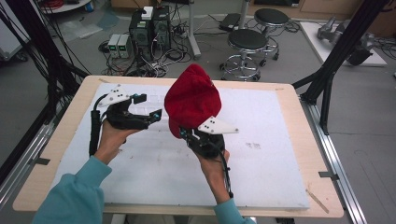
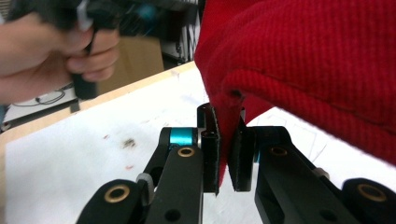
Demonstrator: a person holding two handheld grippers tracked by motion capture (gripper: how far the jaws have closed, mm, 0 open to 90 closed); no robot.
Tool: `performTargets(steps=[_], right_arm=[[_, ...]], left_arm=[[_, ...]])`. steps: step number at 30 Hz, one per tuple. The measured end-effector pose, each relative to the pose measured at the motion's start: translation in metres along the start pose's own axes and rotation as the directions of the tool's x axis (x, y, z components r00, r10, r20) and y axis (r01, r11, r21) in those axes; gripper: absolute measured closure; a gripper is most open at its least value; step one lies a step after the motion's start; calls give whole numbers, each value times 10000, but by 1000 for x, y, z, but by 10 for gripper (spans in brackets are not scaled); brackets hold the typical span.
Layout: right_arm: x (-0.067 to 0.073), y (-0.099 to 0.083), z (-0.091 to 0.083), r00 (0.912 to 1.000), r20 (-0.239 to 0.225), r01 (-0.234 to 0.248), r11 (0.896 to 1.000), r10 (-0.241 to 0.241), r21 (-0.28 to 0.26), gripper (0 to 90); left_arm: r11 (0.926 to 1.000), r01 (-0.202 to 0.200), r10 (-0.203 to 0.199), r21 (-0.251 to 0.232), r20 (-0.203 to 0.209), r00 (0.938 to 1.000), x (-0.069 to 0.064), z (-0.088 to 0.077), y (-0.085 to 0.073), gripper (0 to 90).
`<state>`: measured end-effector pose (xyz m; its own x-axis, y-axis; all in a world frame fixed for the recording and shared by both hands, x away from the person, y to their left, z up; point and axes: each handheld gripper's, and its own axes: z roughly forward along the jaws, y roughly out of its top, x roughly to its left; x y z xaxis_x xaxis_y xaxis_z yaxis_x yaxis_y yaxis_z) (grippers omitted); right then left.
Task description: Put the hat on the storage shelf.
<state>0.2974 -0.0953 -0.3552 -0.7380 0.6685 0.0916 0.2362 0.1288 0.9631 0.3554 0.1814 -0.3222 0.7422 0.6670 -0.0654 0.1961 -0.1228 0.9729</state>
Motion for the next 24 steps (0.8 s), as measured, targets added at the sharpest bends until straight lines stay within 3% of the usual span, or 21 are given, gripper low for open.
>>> performTargets(steps=[4, 12, 19, 24], right_arm=[[-6, 8, 4, 9998, 171, 27, 10000, -27, -7, 853], [-20, 20, 13, 9985, 538, 132, 9999, -130, -37, 853], [-37, 27, 23, 9962, 854, 165, 9998, -175, 123, 852], [-48, 29, 34, 9946, 1027, 97, 9997, -119, 218, 852]], left_arm=[[9997, 209, -211, -161, -140, 9997, 8, -14, -7, 126], [9985, -315, 338, 457, -519, 9981, 14, -36, -31, 127], [9971, 145, -68, 745, -1035, 9946, 26, -65, -70, 127], [9968, 590, -528, 548, -1089, 9926, 27, -81, -93, 127]])
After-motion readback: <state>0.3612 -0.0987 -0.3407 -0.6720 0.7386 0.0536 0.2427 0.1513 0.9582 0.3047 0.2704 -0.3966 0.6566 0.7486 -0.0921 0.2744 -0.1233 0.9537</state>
